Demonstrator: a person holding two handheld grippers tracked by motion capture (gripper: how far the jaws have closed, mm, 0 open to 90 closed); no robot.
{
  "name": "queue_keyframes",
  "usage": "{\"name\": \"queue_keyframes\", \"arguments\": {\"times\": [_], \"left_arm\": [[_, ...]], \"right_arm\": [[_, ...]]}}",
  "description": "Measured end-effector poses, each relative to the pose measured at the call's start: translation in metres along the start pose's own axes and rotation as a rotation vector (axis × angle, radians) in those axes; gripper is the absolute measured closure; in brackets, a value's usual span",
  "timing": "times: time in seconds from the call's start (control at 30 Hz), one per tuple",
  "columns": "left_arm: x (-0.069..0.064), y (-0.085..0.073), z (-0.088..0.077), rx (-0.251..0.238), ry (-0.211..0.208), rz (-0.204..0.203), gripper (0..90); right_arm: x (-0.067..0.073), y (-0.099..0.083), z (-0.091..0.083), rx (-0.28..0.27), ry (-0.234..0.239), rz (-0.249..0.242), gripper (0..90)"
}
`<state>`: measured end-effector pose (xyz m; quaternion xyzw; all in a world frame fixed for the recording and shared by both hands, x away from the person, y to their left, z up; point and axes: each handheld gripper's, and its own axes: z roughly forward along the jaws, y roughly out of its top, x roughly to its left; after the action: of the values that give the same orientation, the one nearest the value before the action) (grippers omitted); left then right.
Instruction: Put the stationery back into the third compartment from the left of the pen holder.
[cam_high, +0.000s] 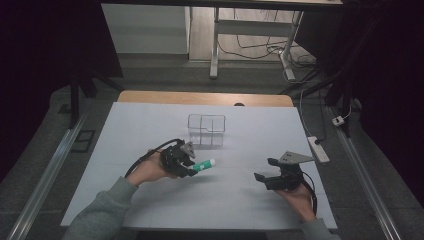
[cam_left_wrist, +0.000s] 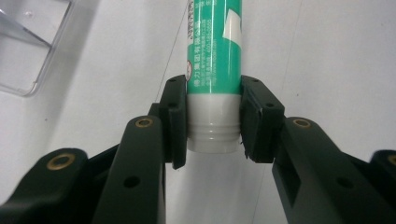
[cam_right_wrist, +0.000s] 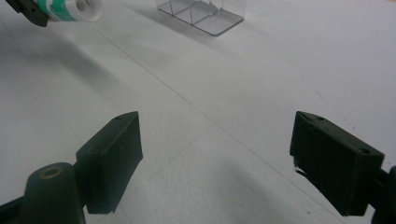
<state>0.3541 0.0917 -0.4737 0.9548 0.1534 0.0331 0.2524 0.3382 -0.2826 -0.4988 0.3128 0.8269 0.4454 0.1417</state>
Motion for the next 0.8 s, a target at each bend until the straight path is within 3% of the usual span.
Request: {"name": "queue_keyframes", "arguments": {"times": [0.47,0.8], "left_arm": [[0.0,0.007,0.006,-0.013,0.004,-0.06,64.5],[-0.001,0.014,0.012,0.01,0.019,-0.064,64.5]], "right_arm": [[0.011,0.007,0.003,-0.003,0.023,-0.032,16.9],[0.03,0.024,0.004,-0.022,0.071,-0.081,19.0]]}}
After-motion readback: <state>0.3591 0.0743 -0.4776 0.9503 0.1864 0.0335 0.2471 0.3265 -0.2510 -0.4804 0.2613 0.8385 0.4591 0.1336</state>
